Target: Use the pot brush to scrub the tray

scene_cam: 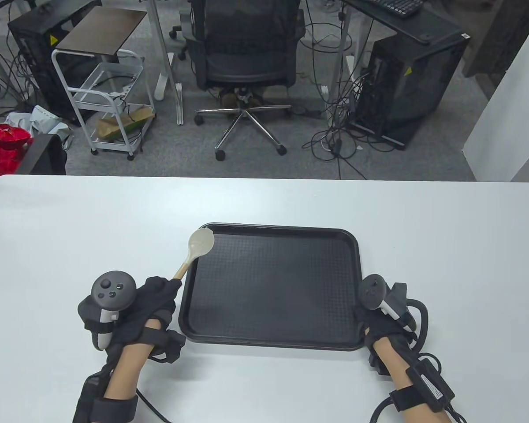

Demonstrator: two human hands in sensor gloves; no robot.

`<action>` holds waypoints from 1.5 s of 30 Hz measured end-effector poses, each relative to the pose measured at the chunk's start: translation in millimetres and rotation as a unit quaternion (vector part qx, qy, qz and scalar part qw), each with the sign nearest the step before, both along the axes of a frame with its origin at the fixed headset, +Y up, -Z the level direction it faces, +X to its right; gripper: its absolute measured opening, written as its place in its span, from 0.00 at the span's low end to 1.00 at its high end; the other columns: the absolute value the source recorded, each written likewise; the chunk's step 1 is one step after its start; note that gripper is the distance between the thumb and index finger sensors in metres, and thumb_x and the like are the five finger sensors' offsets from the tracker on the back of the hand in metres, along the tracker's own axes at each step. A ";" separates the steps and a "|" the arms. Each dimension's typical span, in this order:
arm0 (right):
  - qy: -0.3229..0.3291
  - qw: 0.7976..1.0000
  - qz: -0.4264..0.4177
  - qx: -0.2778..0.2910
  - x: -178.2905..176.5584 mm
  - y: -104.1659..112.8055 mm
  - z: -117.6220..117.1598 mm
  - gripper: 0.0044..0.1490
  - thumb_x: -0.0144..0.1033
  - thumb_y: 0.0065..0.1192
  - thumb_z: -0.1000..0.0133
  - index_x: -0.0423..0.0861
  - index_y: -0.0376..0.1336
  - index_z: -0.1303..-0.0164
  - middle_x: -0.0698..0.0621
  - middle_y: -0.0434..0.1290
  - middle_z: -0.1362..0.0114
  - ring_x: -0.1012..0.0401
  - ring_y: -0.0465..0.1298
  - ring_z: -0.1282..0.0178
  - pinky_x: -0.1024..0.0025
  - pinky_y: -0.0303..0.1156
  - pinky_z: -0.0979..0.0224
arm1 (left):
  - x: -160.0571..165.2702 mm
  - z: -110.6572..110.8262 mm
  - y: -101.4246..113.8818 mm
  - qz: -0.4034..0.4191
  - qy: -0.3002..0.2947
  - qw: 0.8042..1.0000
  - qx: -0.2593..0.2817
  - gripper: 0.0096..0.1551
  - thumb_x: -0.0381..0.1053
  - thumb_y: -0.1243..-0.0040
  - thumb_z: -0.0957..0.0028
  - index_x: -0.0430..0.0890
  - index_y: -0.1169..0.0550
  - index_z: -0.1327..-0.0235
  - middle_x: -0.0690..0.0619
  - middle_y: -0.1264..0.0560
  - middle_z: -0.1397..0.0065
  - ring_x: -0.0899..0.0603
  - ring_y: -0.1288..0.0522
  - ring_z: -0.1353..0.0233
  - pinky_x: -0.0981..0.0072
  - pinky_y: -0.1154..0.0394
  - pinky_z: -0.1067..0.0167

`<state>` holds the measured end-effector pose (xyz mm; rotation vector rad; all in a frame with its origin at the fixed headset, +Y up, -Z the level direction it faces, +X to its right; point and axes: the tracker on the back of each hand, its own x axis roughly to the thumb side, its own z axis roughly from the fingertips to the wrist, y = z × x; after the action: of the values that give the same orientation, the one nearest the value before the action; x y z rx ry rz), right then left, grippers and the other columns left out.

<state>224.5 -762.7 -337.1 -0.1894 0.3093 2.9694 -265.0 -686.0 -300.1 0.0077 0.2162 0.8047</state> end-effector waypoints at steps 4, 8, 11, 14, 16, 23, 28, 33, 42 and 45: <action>0.001 1.000 -0.006 0.001 -0.7 0.6 0.1 0.38 0.42 0.67 0.47 0.38 0.60 0.31 0.47 0.82 0.61 0.54 0.81 0.72 0.53 0.77 0.56 | 29.4 -2.7 1.1 -0.009 -0.041 0.999 -0.012 0.34 0.65 0.36 0.57 0.37 0.19 0.54 0.48 0.12 0.67 0.53 0.17 0.88 0.54 0.14 0.69; 0.002 1.000 -0.010 0.001 -0.3 0.0 0.8 0.38 0.42 0.66 0.47 0.38 0.59 0.31 0.48 0.82 0.61 0.54 0.81 0.71 0.53 0.77 0.55 | 74.2 -16.2 -1.4 0.003 -0.099 0.994 -0.052 0.34 0.65 0.36 0.56 0.37 0.19 0.55 0.48 0.12 0.68 0.53 0.16 0.88 0.54 0.14 0.69; 0.003 1.000 -0.009 -0.002 -0.8 -0.3 0.8 0.38 0.42 0.65 0.47 0.38 0.59 0.31 0.48 0.82 0.61 0.54 0.80 0.71 0.52 0.77 0.55 | 108.8 -35.2 -2.1 -0.011 -0.118 0.990 -0.082 0.34 0.65 0.36 0.56 0.38 0.19 0.53 0.48 0.12 0.67 0.53 0.16 0.88 0.54 0.14 0.69; 0.005 1.000 -0.003 -0.001 -1.7 -0.5 1.3 0.38 0.42 0.65 0.47 0.38 0.58 0.30 0.48 0.82 0.61 0.54 0.80 0.71 0.52 0.77 0.55 | 141.9 -60.3 -4.7 -0.022 -0.120 0.986 -0.111 0.34 0.65 0.37 0.55 0.41 0.20 0.47 0.49 0.12 0.68 0.53 0.16 0.88 0.54 0.14 0.68; 0.005 1.000 -0.002 -0.001 -1.9 -0.5 1.3 0.38 0.42 0.64 0.47 0.38 0.58 0.30 0.48 0.82 0.61 0.54 0.80 0.71 0.52 0.77 0.55 | 162.4 -76.3 -8.4 -0.024 -0.124 0.983 -0.130 0.34 0.64 0.37 0.55 0.41 0.19 0.48 0.49 0.12 0.68 0.53 0.16 0.88 0.54 0.14 0.68; 0.006 1.000 -0.008 -0.005 -1.1 -0.6 0.7 0.38 0.42 0.64 0.46 0.38 0.58 0.30 0.48 0.82 0.61 0.54 0.80 0.71 0.52 0.77 0.55 | 227.0 -108.5 -23.9 0.002 -0.138 0.975 -0.174 0.34 0.64 0.37 0.55 0.38 0.19 0.49 0.48 0.12 0.67 0.52 0.16 0.88 0.54 0.14 0.68; 0.005 1.000 -0.011 -0.007 -0.6 -0.9 0.5 0.38 0.42 0.64 0.46 0.38 0.58 0.30 0.48 0.82 0.61 0.54 0.80 0.71 0.52 0.77 0.55 | 252.5 -122.7 -32.9 -0.003 -0.133 0.973 -0.189 0.34 0.64 0.37 0.55 0.38 0.19 0.50 0.49 0.11 0.67 0.52 0.16 0.88 0.54 0.14 0.68; 0.006 1.000 -0.010 -0.007 -0.4 -1.1 0.4 0.38 0.42 0.64 0.46 0.38 0.58 0.30 0.48 0.82 0.61 0.54 0.80 0.71 0.52 0.77 0.55 | 266.1 -137.0 -44.9 -0.005 -0.137 0.970 -0.200 0.35 0.64 0.37 0.55 0.38 0.19 0.50 0.48 0.11 0.68 0.52 0.16 0.88 0.54 0.14 0.68; 0.002 1.000 -0.015 -0.005 0.6 -2.1 1.4 0.38 0.43 0.64 0.46 0.39 0.58 0.30 0.49 0.82 0.61 0.54 0.80 0.71 0.53 0.77 0.55 | 259.9 -145.0 -52.4 -0.002 -0.111 0.970 -0.218 0.34 0.64 0.37 0.55 0.38 0.19 0.50 0.49 0.12 0.67 0.52 0.16 0.88 0.53 0.14 0.68; 0.003 1.000 -0.011 -0.005 0.3 -2.1 1.6 0.38 0.43 0.64 0.46 0.38 0.58 0.30 0.49 0.82 0.61 0.54 0.80 0.71 0.53 0.77 0.55 | 249.1 -143.3 -46.7 -0.030 -0.092 0.972 -0.215 0.35 0.65 0.37 0.55 0.38 0.19 0.50 0.49 0.12 0.67 0.51 0.16 0.88 0.53 0.14 0.68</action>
<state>224.9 -764.9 -335.6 -0.1777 0.3243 2.9486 -15.9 -732.7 -443.3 -0.4649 0.2107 0.6813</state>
